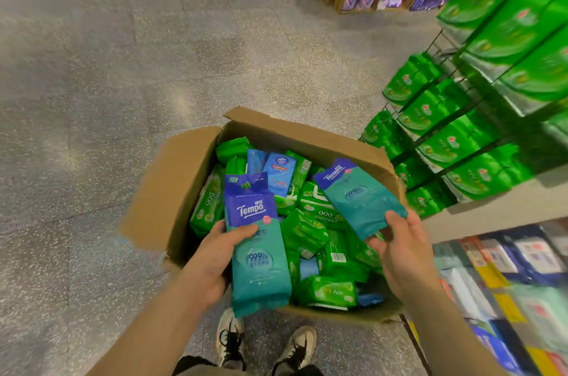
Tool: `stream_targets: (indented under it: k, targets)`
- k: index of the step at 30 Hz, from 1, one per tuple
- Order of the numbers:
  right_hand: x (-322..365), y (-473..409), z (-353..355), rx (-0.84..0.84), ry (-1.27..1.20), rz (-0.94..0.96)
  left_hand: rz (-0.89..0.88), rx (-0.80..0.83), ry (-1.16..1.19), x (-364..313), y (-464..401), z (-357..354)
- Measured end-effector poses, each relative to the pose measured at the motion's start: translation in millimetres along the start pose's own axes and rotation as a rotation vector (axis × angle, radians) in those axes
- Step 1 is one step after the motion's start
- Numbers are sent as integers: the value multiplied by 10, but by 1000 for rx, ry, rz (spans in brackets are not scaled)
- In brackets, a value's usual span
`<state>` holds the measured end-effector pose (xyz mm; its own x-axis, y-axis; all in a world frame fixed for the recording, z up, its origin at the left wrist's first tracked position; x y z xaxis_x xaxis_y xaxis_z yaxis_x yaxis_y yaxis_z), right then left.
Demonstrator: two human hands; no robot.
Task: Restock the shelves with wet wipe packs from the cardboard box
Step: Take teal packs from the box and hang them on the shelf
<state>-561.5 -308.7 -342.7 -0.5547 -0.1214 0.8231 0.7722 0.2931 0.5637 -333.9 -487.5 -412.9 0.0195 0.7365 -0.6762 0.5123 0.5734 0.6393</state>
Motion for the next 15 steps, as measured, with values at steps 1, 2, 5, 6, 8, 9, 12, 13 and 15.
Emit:
stream_targets:
  k: [1, 2, 5, 6, 8, 9, 12, 13, 15]
  targets:
    - [56, 127, 2, 6, -76, 15, 3, 17, -13, 8, 2, -82]
    - [112, 259, -8, 16, -151, 29, 7, 31, -25, 7, 20, -172]
    - [249, 579, -6, 37, -322, 62, 52, 87, -31, 22, 105, -474]
    - [281, 666, 9, 47, -369, 67, 82, 122, -25, 15, 164, -605]
    - [307, 815, 34, 106, -433, 63, 137, 194, -3, 9, 279, -858]
    - [301, 877, 58, 135, -454, 54, 146, 230, 6, 11, 322, -977]
    - [219, 996, 135, 192, -436, 10, 140, 323, 1, 21, 436, -1295]
    - [183, 1012, 211, 184, -400, 1, 131, 349, -4, 37, 474, -1402]
    - [173, 1041, 407, 125, -246, 5, 91, 377, -10, 58, 544, -1596]
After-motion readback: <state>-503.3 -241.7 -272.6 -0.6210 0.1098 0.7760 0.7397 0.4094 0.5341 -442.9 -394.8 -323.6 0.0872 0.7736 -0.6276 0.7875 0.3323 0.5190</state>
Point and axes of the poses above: each hand's wrist, its own y-axis away from the middle knuckle, its own z-axis out of the back of the hand, x = y × z, the point moved 7 cm from there along -y, towards the middle knuckle, and after that the axes turned 10 degrees about -z, right-handed, at the moved point
